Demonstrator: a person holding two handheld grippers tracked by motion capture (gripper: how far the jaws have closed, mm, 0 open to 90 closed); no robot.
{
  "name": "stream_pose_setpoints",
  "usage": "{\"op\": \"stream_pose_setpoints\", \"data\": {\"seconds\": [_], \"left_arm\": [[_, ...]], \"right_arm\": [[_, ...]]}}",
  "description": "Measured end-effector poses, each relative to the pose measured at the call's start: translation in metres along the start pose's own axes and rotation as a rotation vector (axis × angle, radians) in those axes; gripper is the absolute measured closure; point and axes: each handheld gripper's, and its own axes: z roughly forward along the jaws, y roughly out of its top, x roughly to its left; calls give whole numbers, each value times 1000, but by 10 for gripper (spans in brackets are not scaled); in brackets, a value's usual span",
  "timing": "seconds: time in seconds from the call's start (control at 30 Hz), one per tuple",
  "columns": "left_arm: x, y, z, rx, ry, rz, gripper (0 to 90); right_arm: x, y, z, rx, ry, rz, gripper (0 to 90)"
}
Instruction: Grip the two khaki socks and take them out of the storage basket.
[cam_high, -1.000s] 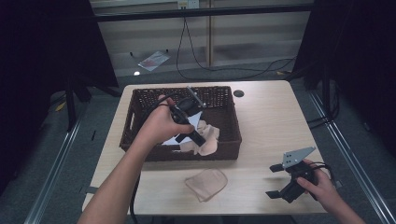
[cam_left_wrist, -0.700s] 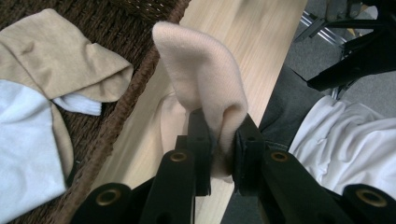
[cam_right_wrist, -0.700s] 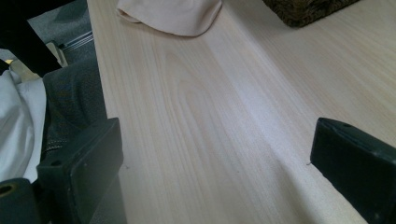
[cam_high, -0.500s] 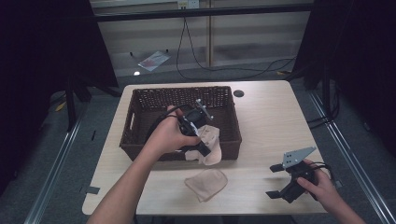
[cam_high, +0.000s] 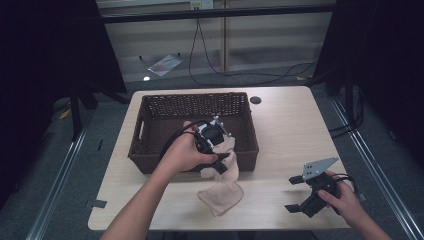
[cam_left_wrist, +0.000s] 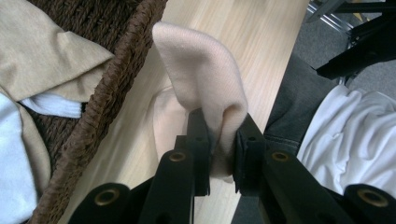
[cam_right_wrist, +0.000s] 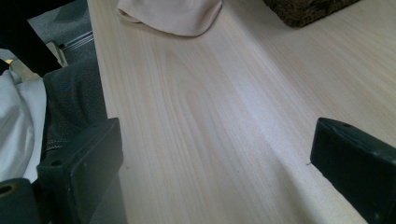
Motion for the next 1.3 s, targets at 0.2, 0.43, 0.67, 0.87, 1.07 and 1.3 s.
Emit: {"op": "stream_pose_setpoints", "data": {"seconds": [0.2, 0.43, 0.67, 0.87, 1.07, 1.3], "left_arm": [[-1, -3, 8, 13, 2, 2, 790], [-1, -5, 17, 18, 8, 14, 767], [-1, -9, 20, 9, 39, 1, 480], [-2, -11, 20, 11, 39, 10, 337], [-5, -17, 18, -9, 51, 14, 222], [-7, -28, 19, -24, 77, 33, 157]], "right_arm": [[0, 0, 0, -6, 5, 2, 25], [0, 0, 0, -6, 4, 1, 25], [0, 0, 0, -6, 4, 0, 25], [1, -1, 0, -4, -1, 5, 25], [1, 0, -1, -3, -2, 2, 25], [1, 0, -1, -3, -3, 3, 25]]}}
